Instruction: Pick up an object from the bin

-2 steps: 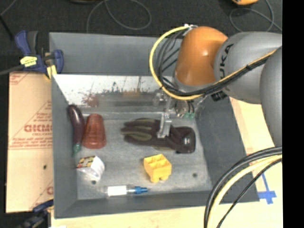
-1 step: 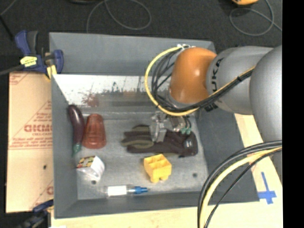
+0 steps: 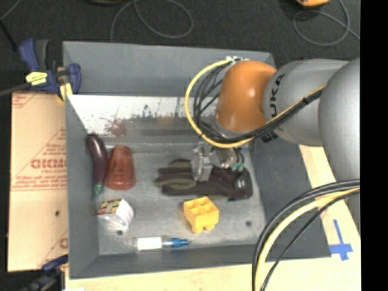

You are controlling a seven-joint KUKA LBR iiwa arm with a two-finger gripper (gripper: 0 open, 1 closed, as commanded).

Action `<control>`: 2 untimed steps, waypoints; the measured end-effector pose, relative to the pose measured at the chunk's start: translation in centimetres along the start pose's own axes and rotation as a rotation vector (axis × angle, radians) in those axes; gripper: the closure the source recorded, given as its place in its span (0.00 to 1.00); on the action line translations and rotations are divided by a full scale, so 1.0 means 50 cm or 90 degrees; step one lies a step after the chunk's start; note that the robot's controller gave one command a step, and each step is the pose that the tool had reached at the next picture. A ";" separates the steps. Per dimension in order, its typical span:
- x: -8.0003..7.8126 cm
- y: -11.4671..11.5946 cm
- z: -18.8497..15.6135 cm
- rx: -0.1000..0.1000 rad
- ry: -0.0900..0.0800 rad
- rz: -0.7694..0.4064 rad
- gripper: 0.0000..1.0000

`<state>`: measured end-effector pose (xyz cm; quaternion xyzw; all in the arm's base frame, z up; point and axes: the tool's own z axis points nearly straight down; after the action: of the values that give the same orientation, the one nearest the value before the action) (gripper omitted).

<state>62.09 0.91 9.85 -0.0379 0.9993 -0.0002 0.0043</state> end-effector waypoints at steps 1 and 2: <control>0.049 -0.004 0.055 0.000 -0.002 -0.115 0.00; 0.048 -0.003 0.052 0.000 -0.003 -0.114 1.00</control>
Offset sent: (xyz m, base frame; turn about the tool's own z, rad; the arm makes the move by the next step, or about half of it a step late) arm 0.0000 0.0000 0.0000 0.0000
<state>59.72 0.57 7.23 -0.1272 0.9919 -0.0007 0.0068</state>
